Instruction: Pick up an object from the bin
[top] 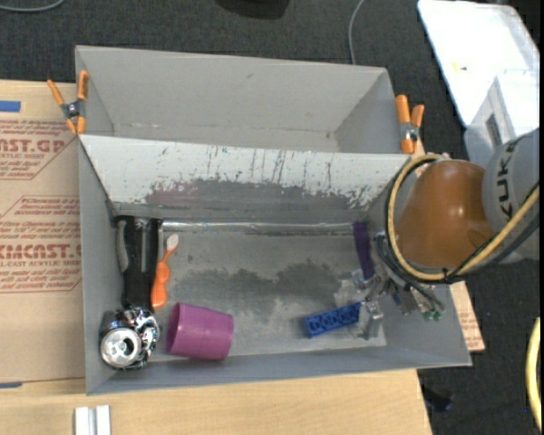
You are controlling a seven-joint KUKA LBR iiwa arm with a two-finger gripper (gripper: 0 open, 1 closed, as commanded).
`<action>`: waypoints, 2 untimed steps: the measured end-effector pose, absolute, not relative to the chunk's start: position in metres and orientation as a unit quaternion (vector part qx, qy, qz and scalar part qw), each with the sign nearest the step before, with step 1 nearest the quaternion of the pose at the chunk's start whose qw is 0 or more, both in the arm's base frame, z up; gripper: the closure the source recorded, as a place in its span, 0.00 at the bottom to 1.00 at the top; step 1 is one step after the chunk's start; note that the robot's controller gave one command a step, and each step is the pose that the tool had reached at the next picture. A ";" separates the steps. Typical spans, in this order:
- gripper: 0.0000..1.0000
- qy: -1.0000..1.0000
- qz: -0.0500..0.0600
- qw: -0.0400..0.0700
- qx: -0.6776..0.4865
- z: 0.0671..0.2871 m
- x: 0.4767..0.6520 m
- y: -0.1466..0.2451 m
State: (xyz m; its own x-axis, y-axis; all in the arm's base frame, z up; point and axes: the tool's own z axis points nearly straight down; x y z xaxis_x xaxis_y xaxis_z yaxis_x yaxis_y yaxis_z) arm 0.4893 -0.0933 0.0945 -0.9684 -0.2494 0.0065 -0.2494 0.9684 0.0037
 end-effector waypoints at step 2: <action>1.00 -0.992 -0.001 0.002 0.126 0.152 0.490 -0.092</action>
Offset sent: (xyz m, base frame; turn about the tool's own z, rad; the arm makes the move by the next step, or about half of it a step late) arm 0.0005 0.0004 0.0611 -0.0004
